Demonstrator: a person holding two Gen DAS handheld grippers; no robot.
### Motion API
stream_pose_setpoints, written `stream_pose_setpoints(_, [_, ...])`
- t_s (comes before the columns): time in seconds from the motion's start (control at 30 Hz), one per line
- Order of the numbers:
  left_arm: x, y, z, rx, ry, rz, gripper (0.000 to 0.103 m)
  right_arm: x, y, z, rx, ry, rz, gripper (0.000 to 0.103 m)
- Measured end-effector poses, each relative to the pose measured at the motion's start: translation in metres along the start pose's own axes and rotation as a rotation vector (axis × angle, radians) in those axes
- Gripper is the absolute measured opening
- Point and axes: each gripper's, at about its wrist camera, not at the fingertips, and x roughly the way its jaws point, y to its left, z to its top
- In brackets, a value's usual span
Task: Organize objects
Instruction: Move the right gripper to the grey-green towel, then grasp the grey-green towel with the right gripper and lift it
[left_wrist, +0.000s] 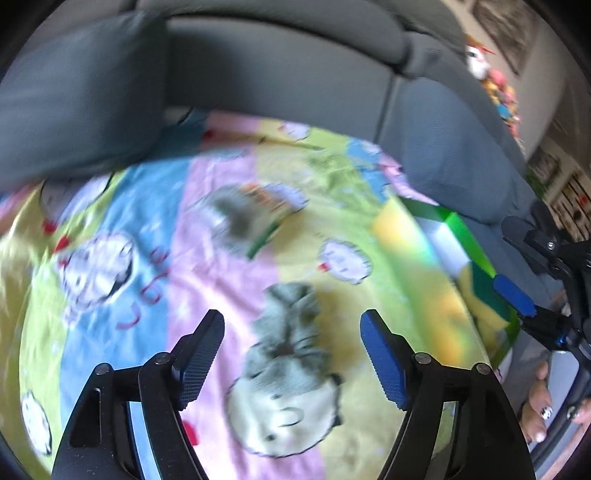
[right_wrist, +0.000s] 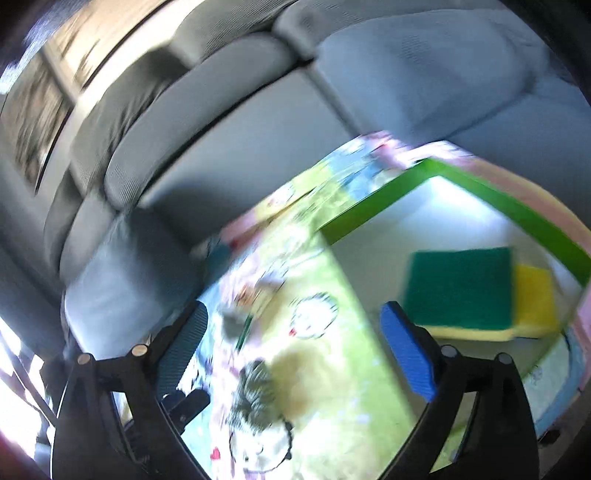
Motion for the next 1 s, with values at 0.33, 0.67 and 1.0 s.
stream_pose_setpoints(0.33, [0.026, 0.036, -0.016, -0.105, 0.158, -0.043, 0.077, 0.079, 0.048, -0.036, -0.090, 0.312, 0.124, 0.095])
stream_pose_setpoints(0.67, [0.046, 0.029, -0.023, -0.098, 0.230, -0.074, 0.066, 0.124, 0.056, -0.072, -0.079, 0.499, 0.082, 0.069])
stream_pose_setpoints(1.0, [0.053, 0.027, -0.030, -0.069, 0.248, -0.164, 0.035, 0.151, 0.047, -0.093, -0.090, 0.580, 0.021, 0.035])
